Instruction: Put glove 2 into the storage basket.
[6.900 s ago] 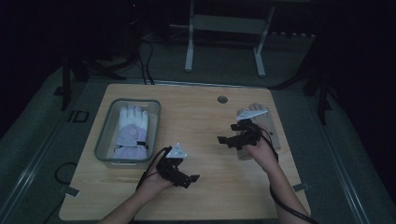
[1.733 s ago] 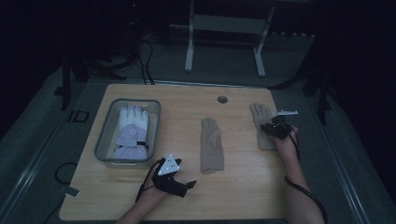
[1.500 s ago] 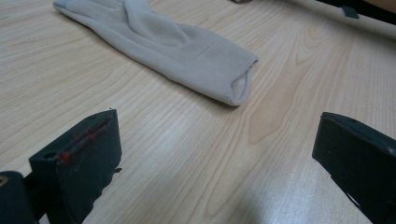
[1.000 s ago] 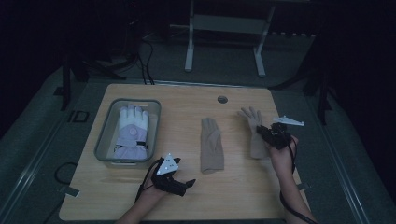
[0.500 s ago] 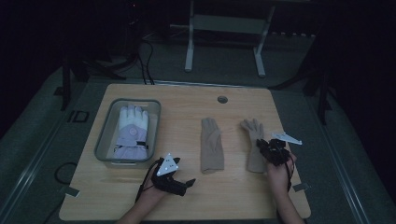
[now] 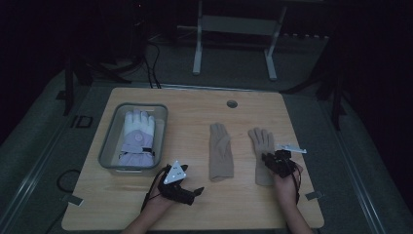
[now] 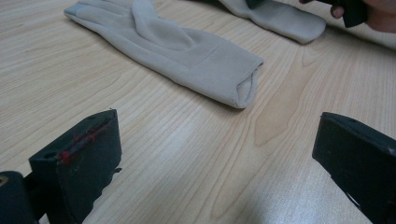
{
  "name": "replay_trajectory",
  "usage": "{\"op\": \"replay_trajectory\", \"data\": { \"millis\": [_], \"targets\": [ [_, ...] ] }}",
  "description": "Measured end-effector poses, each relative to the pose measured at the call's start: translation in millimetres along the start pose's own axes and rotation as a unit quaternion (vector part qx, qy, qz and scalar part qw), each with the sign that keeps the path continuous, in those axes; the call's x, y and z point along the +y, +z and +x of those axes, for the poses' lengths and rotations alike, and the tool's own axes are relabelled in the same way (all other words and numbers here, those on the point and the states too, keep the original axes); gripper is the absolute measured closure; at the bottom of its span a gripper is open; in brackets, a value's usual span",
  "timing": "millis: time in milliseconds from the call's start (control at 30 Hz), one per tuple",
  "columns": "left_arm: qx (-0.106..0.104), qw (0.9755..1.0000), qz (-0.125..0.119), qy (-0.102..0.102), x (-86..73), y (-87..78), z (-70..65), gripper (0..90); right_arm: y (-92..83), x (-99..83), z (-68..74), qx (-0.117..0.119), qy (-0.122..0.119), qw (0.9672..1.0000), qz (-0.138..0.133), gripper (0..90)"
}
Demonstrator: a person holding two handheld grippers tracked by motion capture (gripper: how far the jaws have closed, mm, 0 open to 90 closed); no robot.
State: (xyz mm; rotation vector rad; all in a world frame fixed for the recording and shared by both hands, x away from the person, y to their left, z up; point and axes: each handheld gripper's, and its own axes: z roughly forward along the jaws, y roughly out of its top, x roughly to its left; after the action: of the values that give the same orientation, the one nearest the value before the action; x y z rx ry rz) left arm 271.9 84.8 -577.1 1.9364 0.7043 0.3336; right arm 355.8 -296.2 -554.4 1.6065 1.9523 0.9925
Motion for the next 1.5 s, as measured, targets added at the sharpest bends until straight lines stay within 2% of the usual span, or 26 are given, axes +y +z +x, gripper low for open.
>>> {"op": "replay_trajectory", "data": {
  "millis": [133, 167, 200, 267, 333, 367, 400, 433, 500, 600, 633, 733, 833, 867, 933, 1000, 1100, 1133, 1200, 1367, 1500],
  "targets": [
    [-0.001, 1.0, -0.001, -0.002, -0.1, 0.1, -0.1, 1.6, -7.8, 3.2, -3.1, 0.014, 0.004, 0.9998, -0.015, 58.6],
    [-0.001, 1.0, -0.001, -0.002, -0.1, 0.1, -0.2, 1.6, -9.8, 4.6, -4.7, 0.024, 0.002, 0.9995, -0.021, 57.4],
    [-0.001, 1.0, -0.001, -0.002, -0.1, 0.1, -0.2, 1.6, -11.7, 7.1, -6.5, 0.04, -0.009, 0.9988, -0.026, 55.0],
    [-0.002, 1.0, -0.001, -0.002, -0.2, -0.2, -0.1, 1.6, -14.6, 12.0, -8.8, 0.055, -0.045, 0.9971, -0.025, 52.8],
    [-0.002, 1.0, -0.002, -0.002, -0.3, -0.3, 0.1, 1.6, -16.6, 16.1, -11.0, 0.066, -0.083, 0.9941, -0.024, 51.7],
    [-0.003, 1.0, -0.001, -0.002, -0.2, -0.2, 0.3, 1.6, -17.8, 19.0, -12.5, 0.074, -0.109, 0.9911, -0.019, 53.2],
    [-0.003, 1.0, 0.0, -0.002, -0.1, -0.1, 0.6, 1.6, -18.6, 22.1, -14.2, 0.086, -0.139, 0.9864, -0.015, 53.2],
    [-0.003, 1.0, 0.001, -0.003, -0.1, -0.1, 0.5, 1.6, -18.6, 22.1, -14.2, 0.086, -0.139, 0.9864, -0.015, 53.2],
    [-0.003, 1.0, 0.0, -0.003, -0.1, 0.0, 0.5, 1.6, -17.1, 24.7, -17.0, 0.102, -0.16, 0.9818, -0.006, 53.3],
    [-0.003, 1.0, -0.001, -0.004, -0.1, -0.1, 0.6, 1.6, -11.6, 24.8, -21.1, 0.111, -0.172, 0.9788, 0.004, 52.9],
    [-0.004, 1.0, -0.001, -0.004, -0.1, -0.2, 0.7, 1.6, -8.6, 23.6, -22.7, 0.105, -0.176, 0.9787, 0.004, 52.9],
    [-0.003, 1.0, 0.0, -0.008, 0.0, -0.2, 1.3, 1.6, -0.4, 19.9, -27.9, 0.107, -0.168, 0.9799, 0.009, 50.4],
    [-0.004, 1.0, -0.002, -0.009, -0.2, -0.3, 1.1, 1.6, 10.2, 12.9, -31.7, 0.107, -0.16, 0.9809, 0.029, 46.0],
    [-0.004, 1.0, -0.002, -0.008, -0.2, -0.2, 1.1, 1.6, 11.5, 8.9, -30.7, 0.103, -0.162, 0.9811, 0.021, 46.0],
    [-0.004, 1.0, 0.0, -0.008, -0.1, 0.0, 0.9, 1.6, 11.0, 7.3, -27.6, 0.09, -0.175, 0.9803, 0.019, 49.4],
    [-0.004, 1.0, 0.0, -0.007, -0.1, 0.1, 0.6, 1.6, 10.2, 6.3, -24.0, 0.08, -0.177, 0.9808, 0.018, 58.7],
    [-0.005, 1.0, -0.001, -0.007, -0.3, -0.3, 0.5, 1.6, 8.4, 5.6, -19.2, 0.06, -0.168, 0.9838, 0.019, 74.5],
    [-0.005, 1.0, -0.001, -0.007, -0.3, -0.3, 0.5, 1.6, 8.0, 6.2, -18.1, 0.055, -0.154, 0.9863, 0.022, 77.2],
    [-0.005, 1.0, -0.002, -0.006, -0.3, -0.4, 0.3, 1.6, 7.5, 7.6, -16.3, 0.047, -0.132, 0.9898, 0.027, 79.8],
    [-0.004, 1.0, -0.002, -0.009, -0.3, -0.3, 0.4, 1.6, 1.2, 12.8, -9.1, 0.034, -0.119, 0.9921, 0.021, 81.5],
    [-0.005, 0.9999, -0.003, -0.013, -0.4, -0.5, 1.0, 1.6, -9.6, 23.7, -1.8, 0.042, -0.101, 0.994, 0.002, 81.7]
  ]
}}
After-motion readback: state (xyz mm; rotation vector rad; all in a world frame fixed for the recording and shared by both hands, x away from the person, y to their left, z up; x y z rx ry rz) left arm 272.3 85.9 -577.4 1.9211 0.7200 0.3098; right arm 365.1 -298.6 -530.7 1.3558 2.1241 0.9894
